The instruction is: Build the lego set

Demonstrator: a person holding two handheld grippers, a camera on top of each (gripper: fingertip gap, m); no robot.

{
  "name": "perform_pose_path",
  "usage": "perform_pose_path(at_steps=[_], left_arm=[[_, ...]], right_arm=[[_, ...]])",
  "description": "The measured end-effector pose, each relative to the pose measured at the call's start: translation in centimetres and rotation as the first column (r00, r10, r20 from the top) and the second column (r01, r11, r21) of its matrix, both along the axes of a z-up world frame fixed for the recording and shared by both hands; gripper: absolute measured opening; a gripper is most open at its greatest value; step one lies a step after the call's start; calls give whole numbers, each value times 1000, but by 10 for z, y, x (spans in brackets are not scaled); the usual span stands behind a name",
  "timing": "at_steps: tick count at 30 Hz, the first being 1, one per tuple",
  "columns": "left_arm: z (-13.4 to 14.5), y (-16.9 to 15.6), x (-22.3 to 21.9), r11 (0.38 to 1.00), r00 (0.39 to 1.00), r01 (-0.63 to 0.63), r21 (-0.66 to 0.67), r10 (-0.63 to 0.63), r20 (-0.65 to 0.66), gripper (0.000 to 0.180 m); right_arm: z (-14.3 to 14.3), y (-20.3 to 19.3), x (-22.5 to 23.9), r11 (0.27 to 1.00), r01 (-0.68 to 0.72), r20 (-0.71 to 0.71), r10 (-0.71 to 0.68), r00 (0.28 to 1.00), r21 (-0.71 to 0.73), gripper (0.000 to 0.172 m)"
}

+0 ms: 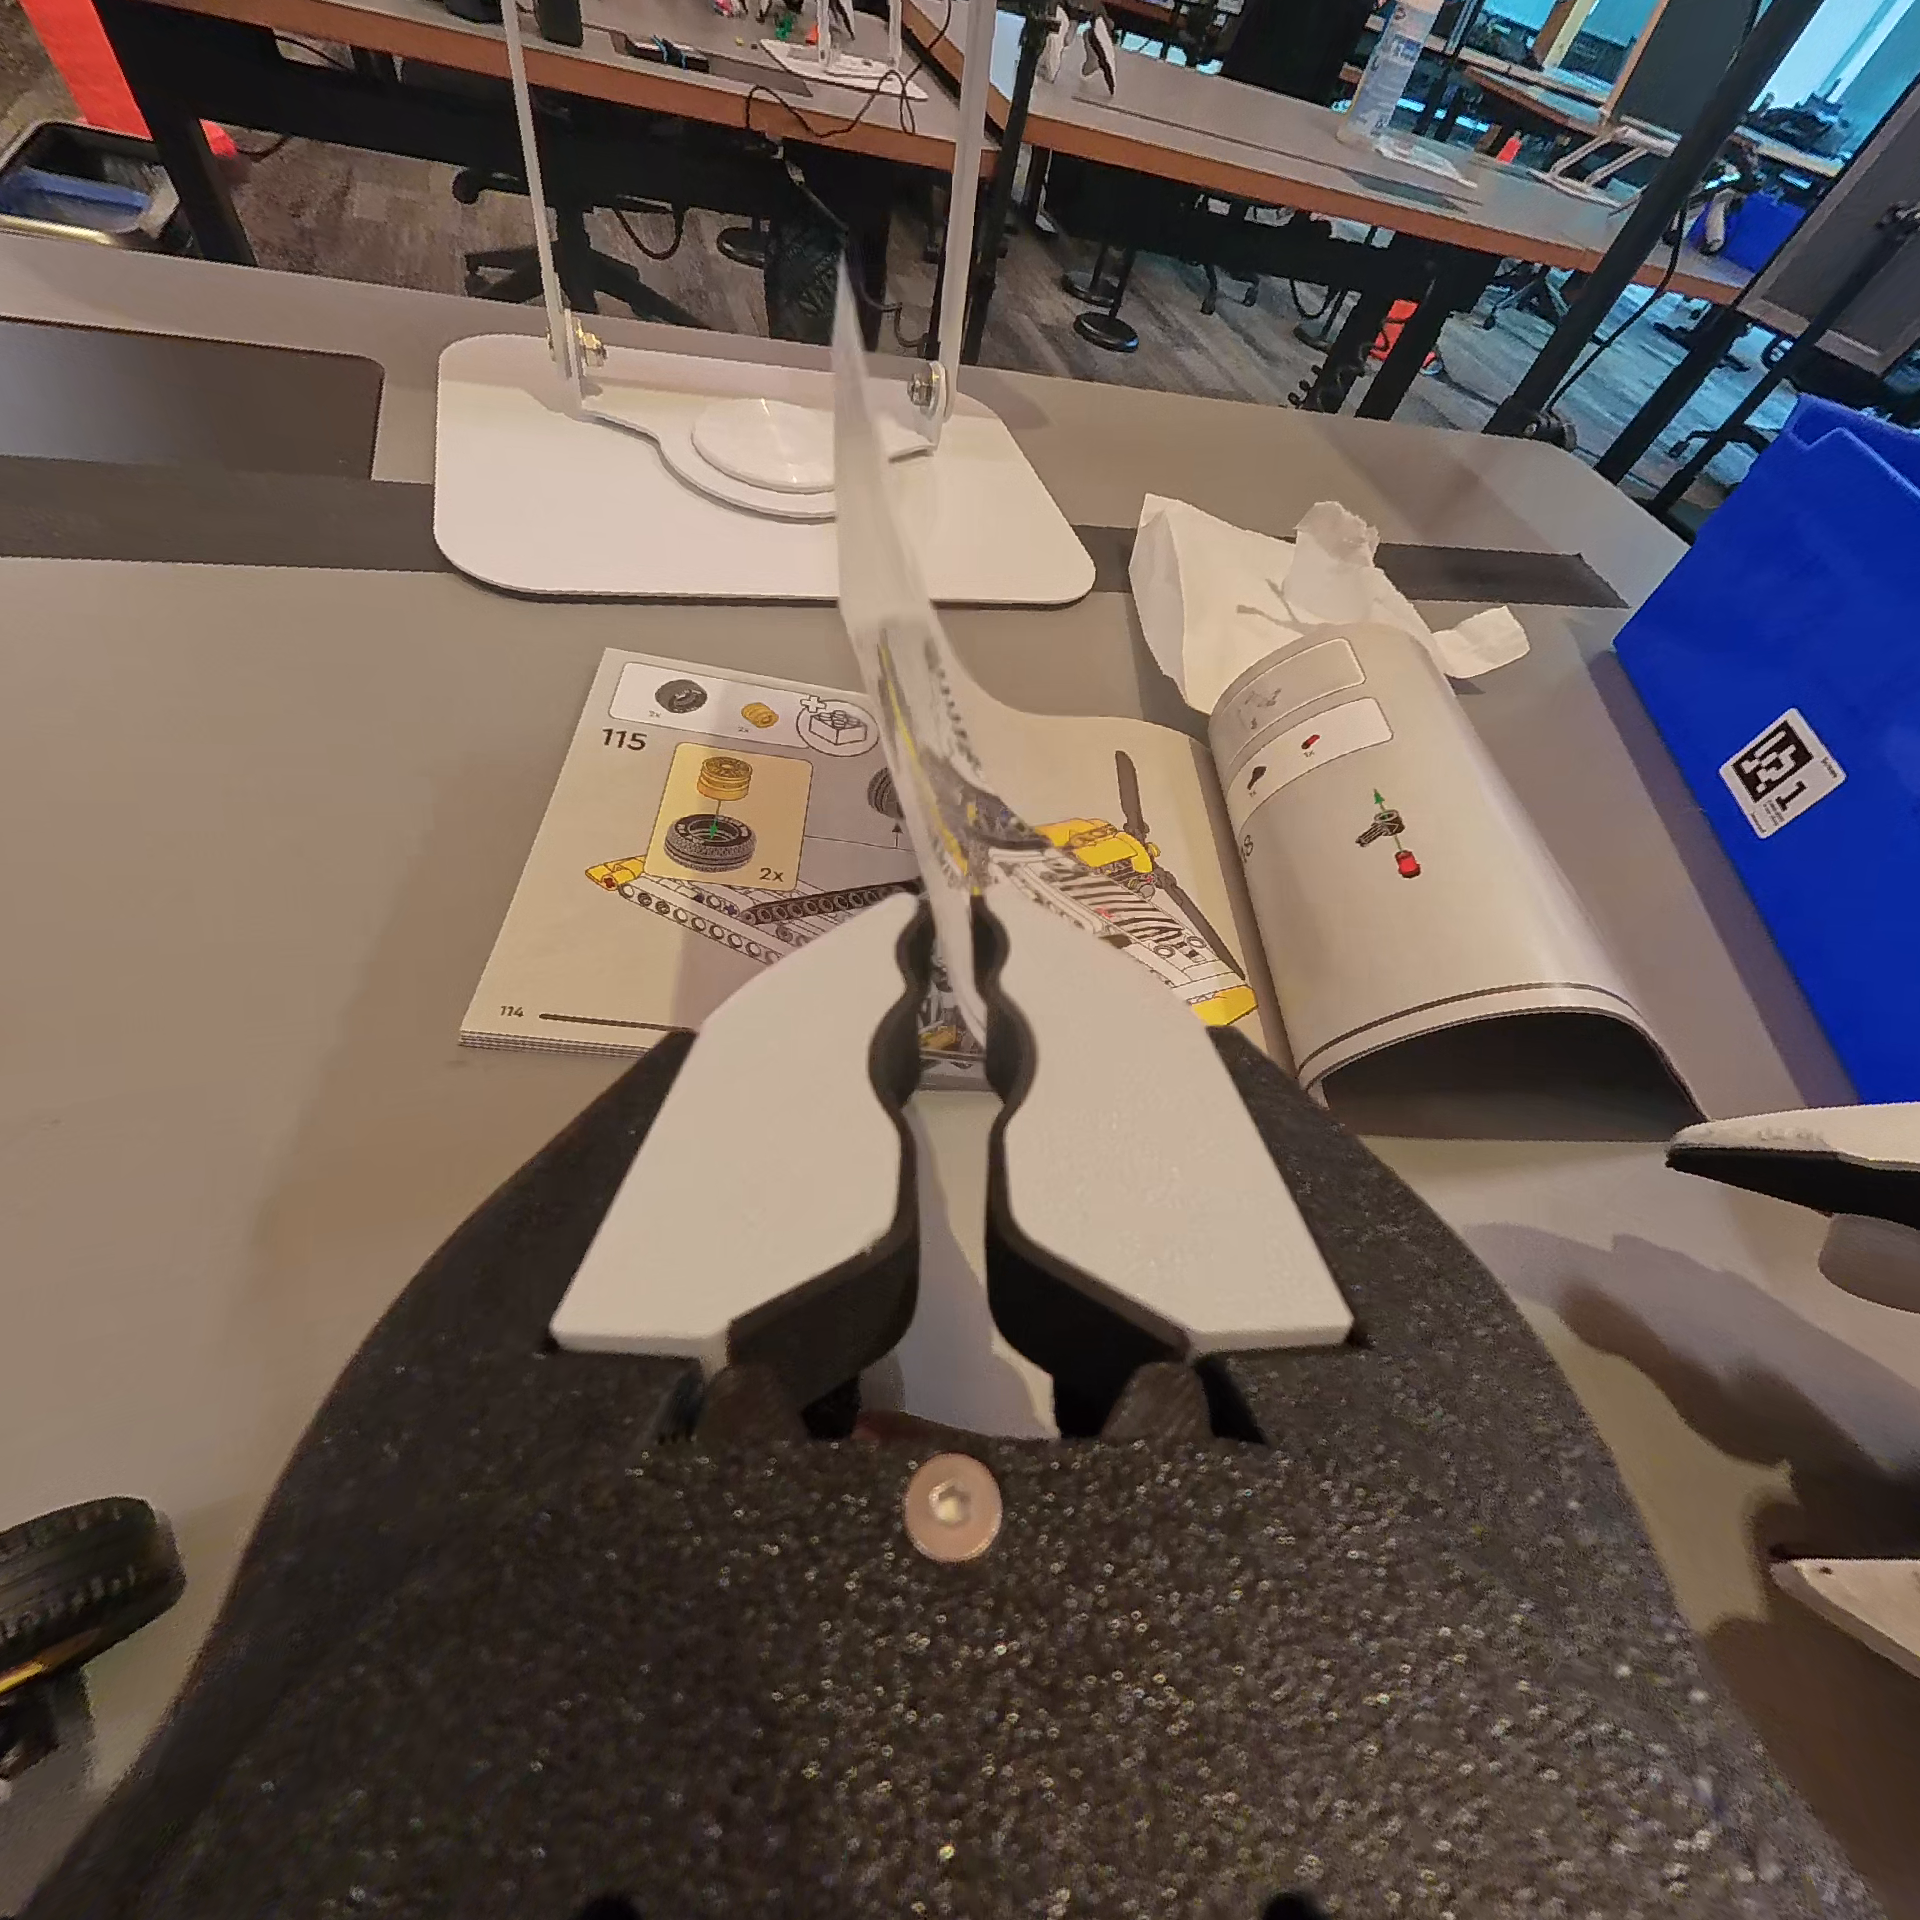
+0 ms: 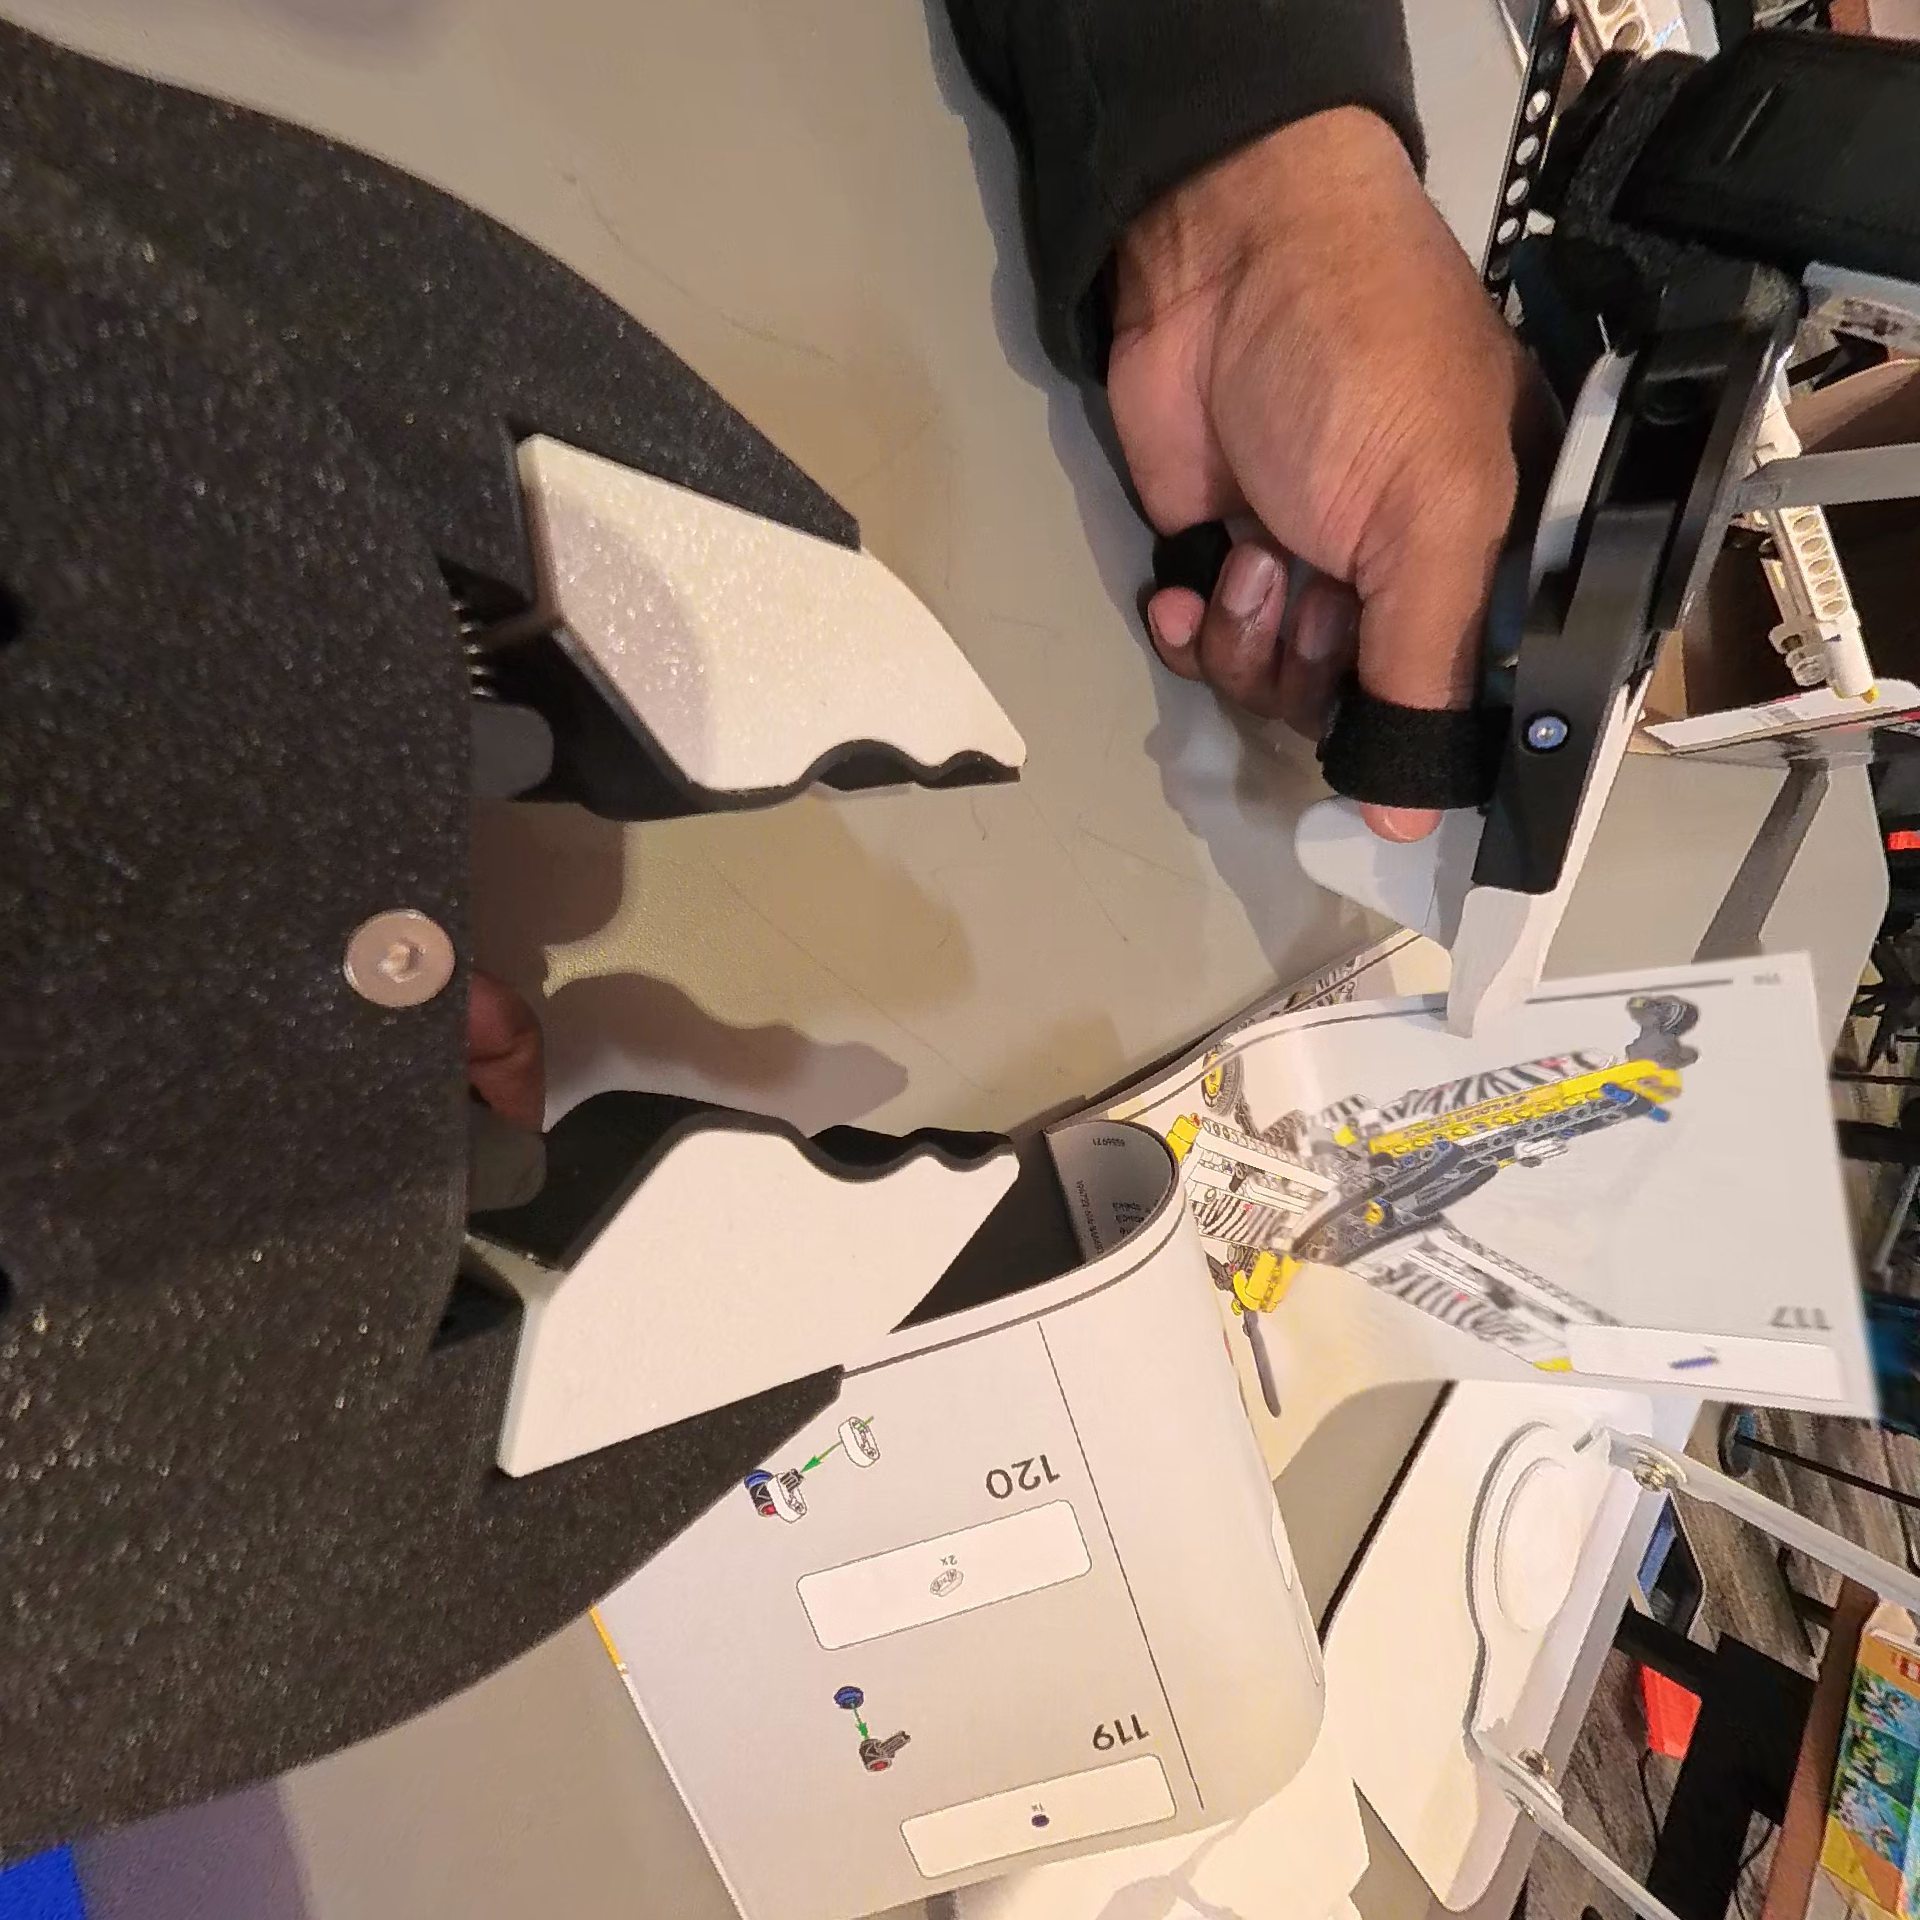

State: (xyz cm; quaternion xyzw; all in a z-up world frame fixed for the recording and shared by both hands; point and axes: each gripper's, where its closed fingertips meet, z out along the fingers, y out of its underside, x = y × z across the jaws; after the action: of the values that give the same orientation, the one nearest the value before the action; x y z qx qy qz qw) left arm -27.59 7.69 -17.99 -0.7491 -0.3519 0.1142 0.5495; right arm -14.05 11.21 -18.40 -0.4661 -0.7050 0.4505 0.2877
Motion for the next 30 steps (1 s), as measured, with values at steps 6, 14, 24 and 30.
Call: perform_pose_path(at_steps=[6, 14, 24, 30], left_arm=[[2, -5, -4, 998, 998, -62, -19, 61, -34, 51], [17, -9, -5, 988, 968, -140, -61, 123, -220, 78], [51, 35, 58, 984, 879, 180, 19, -152, -451, 63], [43, 41, 67, 976, 884, 215, 21, -185, -430, 60]], right_arm=[[0, 0, 0, 1000, 0, 1, 0, 1000, 0, 63], [-1, -1, 1, 1000, -2, -1, 2, 1000, 15, 64], [11, -11, 15, 997, -72, -3, 72, 997, 14, 61], [94, 59, 40, 997, 57, -166, -48, 985, 54, 51]])
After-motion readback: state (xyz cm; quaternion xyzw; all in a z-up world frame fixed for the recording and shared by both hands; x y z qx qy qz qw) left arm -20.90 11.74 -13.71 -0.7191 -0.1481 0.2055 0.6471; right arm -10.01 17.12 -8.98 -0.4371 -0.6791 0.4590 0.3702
